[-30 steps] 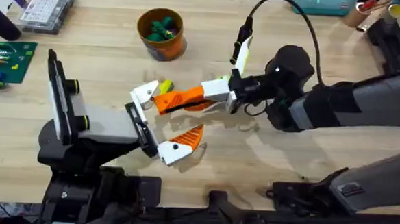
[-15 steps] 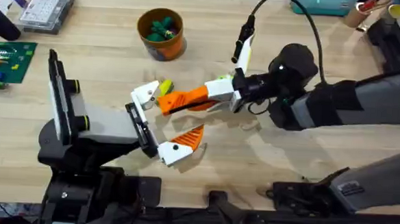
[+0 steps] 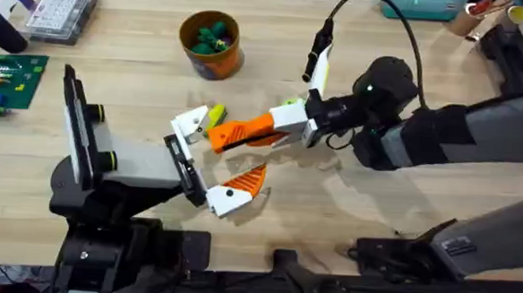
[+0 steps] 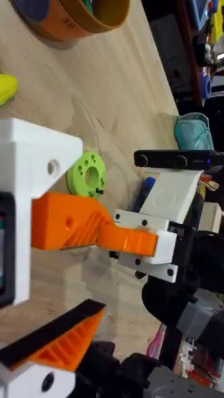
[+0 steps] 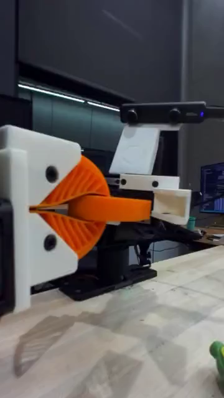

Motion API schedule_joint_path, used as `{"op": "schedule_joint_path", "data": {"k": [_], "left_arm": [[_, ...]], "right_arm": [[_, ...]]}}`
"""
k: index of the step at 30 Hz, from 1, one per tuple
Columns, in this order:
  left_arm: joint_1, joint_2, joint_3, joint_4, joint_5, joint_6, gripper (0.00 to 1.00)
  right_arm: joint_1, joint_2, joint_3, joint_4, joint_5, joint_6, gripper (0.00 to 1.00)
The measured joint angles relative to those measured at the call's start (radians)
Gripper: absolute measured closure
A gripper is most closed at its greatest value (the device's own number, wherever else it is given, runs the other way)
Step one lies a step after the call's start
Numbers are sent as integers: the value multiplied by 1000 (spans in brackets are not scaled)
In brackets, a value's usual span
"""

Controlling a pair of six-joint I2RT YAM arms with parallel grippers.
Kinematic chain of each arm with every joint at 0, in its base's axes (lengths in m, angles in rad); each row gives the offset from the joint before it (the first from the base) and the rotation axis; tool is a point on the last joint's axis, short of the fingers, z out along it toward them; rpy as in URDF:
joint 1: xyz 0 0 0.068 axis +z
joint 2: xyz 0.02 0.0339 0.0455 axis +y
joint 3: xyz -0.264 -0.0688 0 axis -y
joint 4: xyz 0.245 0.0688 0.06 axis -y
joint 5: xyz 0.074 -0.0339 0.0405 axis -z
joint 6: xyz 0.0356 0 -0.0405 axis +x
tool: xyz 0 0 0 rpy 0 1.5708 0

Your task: Pick up the gripper from the table and insert it into the empty holder that is missing its gripper. Then pick up a screw, insert it into the mounting hole, and use the screwdriver to tighten it. Finally, clean up the table by picking up the vegetable and placing it into the bucket.

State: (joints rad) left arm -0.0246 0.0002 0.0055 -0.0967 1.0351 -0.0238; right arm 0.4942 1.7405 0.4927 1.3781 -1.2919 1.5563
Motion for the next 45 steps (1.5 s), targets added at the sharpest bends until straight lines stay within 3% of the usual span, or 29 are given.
{"op": "schedule_joint_path", "data": {"k": [45], "left_arm": [[0,0,0,-11,69,0,15]], "right_arm": [[0,0,0,52,-3,52,987]]}}
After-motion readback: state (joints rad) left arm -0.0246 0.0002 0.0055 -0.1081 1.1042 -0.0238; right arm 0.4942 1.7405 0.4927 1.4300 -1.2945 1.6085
